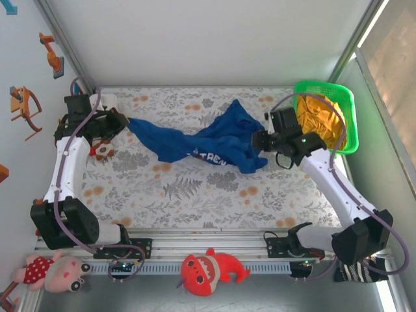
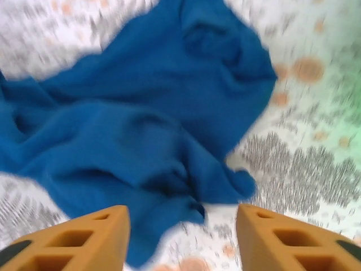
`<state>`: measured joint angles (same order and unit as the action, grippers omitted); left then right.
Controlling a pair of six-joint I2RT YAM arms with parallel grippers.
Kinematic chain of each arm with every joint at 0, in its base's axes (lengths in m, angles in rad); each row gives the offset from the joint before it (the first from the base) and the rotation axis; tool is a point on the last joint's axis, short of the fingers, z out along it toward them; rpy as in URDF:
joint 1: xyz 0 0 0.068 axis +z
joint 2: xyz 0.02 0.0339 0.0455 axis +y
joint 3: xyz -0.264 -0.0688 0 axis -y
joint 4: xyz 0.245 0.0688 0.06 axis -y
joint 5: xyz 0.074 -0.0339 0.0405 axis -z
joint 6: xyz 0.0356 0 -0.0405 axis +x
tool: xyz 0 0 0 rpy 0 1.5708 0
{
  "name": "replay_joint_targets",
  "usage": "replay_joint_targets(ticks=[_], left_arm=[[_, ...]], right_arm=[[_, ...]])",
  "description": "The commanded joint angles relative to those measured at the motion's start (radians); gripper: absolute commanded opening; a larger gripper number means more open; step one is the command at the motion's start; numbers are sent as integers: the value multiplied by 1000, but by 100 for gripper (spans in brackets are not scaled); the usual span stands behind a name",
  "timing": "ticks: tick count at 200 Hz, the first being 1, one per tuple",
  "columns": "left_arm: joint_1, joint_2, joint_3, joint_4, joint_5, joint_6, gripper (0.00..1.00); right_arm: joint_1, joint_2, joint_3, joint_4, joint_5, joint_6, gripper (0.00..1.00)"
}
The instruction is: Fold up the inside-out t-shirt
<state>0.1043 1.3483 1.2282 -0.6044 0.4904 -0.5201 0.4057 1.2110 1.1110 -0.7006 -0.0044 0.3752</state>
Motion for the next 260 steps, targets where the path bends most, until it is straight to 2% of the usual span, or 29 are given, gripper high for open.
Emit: replay_joint_targets(ticks=[1, 28, 54, 111, 157, 192, 202, 214, 232, 260], left_arm=[[10, -66, -102, -47, -70, 29, 0], [30, -118, -206, -42, -141, 31, 0], [38, -123, -242, -27, -159, 20, 0], [40, -105, -233, -33, -174, 26, 0], [41, -104, -228, -31, -169, 22, 0], [41, -103, -227, -26, -167, 23, 0], [41, -100, -228, -24, -167, 21, 0], [41, -96, -226, -20, -165, 20, 0], [46, -85, -223, -3, -158, 10, 0], [57, -36, -170, 22, -144, -4, 0]], right_arm=[[6, -109, -165, 94, -28, 157, 58], [8, -191, -355, 173, -39, 262, 57], [11, -176, -442, 259, -93, 299, 56], [34, 10, -455, 428, -138, 308, 57], [80, 143, -466, 501, -117, 308, 57], [89, 227, -484, 578, -118, 318, 53], [90, 256, -479, 607, -123, 323, 49], [90, 292, -465, 641, -143, 327, 37], [89, 314, -421, 651, -165, 325, 0], [48, 231, -259, 512, -166, 264, 0]])
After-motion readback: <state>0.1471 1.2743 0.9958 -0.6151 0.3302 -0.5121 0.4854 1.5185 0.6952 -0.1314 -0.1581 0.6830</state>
